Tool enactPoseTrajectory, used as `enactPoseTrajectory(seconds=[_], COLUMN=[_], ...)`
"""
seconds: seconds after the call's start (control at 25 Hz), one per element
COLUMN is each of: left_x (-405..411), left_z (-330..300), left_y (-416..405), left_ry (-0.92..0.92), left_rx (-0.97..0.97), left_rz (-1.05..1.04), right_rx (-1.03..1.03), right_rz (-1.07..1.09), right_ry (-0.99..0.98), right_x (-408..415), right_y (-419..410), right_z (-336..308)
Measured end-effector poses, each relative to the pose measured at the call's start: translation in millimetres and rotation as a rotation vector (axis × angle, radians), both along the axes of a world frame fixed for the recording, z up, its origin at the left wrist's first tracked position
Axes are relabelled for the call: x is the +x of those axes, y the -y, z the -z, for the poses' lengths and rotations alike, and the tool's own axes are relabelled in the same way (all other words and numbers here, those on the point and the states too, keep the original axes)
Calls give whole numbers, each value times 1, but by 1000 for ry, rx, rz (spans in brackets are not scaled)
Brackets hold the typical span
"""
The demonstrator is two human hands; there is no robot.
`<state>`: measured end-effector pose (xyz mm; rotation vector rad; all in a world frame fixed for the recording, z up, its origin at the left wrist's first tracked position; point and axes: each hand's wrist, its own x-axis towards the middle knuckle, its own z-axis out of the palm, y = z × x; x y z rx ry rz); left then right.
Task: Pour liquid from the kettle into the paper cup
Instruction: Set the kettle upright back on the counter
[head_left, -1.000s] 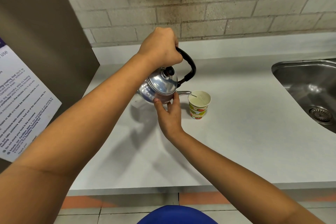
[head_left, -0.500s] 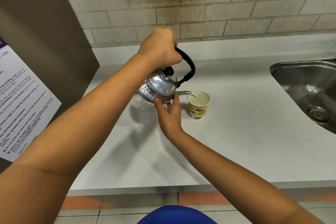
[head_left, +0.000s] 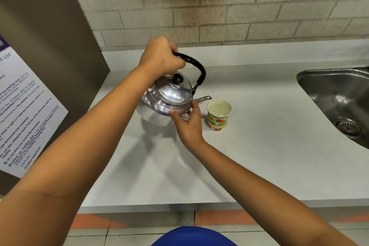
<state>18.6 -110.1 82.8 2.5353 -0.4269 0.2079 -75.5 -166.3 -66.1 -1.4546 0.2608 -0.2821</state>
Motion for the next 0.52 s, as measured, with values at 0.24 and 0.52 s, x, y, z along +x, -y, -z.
enactPoseTrajectory(seconds=[0.24, 0.52], left_x=[6, 5], left_z=[-6, -5], left_y=[-20, -39], left_ry=[-24, -71], left_rx=[-198, -350], left_rz=[-81, -121], right_rx=[-345, -697], right_rz=[204, 11], right_ry=[30, 371], right_x=[2, 44], right_y=[10, 44], right_z=[-23, -115])
